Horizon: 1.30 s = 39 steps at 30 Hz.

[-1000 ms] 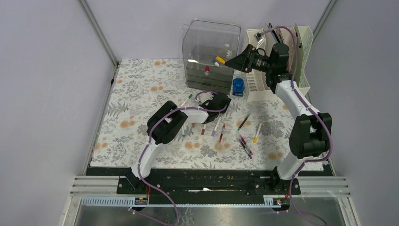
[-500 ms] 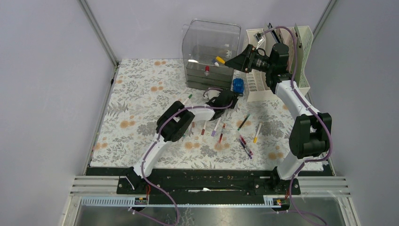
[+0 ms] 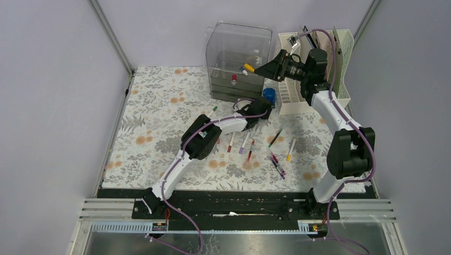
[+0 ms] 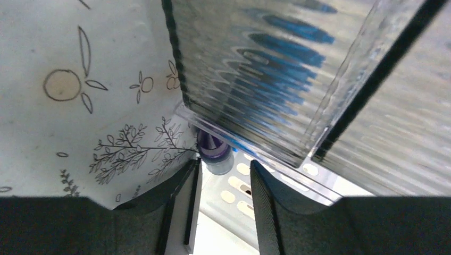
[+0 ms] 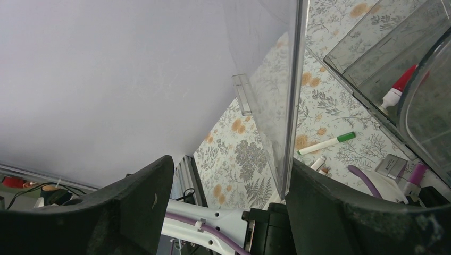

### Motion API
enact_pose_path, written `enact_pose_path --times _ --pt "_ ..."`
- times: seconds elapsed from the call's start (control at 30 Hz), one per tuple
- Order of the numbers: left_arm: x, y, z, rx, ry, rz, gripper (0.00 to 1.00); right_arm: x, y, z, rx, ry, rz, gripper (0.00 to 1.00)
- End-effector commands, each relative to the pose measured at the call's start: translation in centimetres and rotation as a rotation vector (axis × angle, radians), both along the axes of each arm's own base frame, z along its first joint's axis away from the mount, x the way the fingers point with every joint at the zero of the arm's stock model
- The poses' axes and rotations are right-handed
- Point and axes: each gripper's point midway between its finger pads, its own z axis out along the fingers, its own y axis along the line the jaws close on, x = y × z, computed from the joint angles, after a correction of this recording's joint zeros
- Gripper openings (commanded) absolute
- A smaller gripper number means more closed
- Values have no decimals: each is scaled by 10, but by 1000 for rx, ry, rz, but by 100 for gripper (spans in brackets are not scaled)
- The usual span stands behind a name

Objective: Organize the desk
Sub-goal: Pick up the stationery from the center of the board.

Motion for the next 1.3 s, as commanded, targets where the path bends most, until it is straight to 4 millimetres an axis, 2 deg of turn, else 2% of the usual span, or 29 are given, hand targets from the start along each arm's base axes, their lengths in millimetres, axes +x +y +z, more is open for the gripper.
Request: enact_pose_path --times 0.0,0.17,0.33,0.63,0.87,1.03,1.27 --pt "-11 21 -54 129 127 51 42 -18 -2 35 21 -114 42 79" --pt "-13 23 -58 139 141 53 38 -18 -3 36 23 -115 40 79" --pt "-15 24 -59 139 144 47 26 -18 -3 38 27 -117 40 79" --pt "-16 26 -47 138 114 32 11 -20 -4 38 28 -118 39 79" --pt "-16 26 -26 125 46 8 14 -21 -3 37 29 -117 40 79" --pt "-4 21 -2 86 -58 -22 19 -22 -4 39 29 -122 39 79" --pt "9 28 31 26 -227 -55 21 -22 -3 36 29 -116 40 79"
